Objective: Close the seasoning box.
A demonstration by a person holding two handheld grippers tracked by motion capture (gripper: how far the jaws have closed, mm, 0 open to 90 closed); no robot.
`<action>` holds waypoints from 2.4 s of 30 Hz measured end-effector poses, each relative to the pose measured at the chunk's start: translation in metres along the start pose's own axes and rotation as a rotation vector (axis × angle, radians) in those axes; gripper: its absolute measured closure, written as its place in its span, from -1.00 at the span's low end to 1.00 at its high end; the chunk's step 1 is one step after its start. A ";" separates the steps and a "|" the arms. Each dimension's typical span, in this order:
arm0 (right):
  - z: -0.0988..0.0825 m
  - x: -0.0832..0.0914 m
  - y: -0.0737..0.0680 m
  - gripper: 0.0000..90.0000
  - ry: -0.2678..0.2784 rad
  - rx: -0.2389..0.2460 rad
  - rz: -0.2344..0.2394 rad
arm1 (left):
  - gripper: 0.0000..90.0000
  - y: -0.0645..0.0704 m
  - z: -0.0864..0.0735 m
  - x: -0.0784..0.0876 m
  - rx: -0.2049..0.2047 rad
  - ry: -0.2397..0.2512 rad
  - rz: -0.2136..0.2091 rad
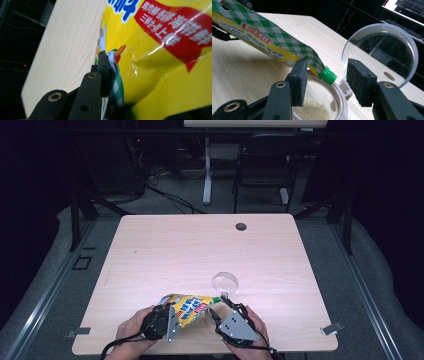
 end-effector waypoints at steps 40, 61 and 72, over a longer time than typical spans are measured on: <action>0.001 0.016 0.047 0.07 0.047 -0.179 -0.091 | 0.81 -0.008 -0.012 -0.003 0.187 0.078 -0.088; -0.002 -0.017 0.069 0.02 0.052 -0.392 0.106 | 0.72 -0.032 -0.045 -0.006 0.630 0.217 -0.178; 0.004 -0.007 0.056 0.14 0.062 -0.332 0.117 | 0.67 -0.044 -0.067 -0.007 0.823 0.231 -0.216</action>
Point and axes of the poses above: each handheld gripper's, and its own axes: x roughly backward along the jaws, z roughly out of its top, y roughly to its right, the point moved 6 cm from there along -x, roughly forward along the jaws
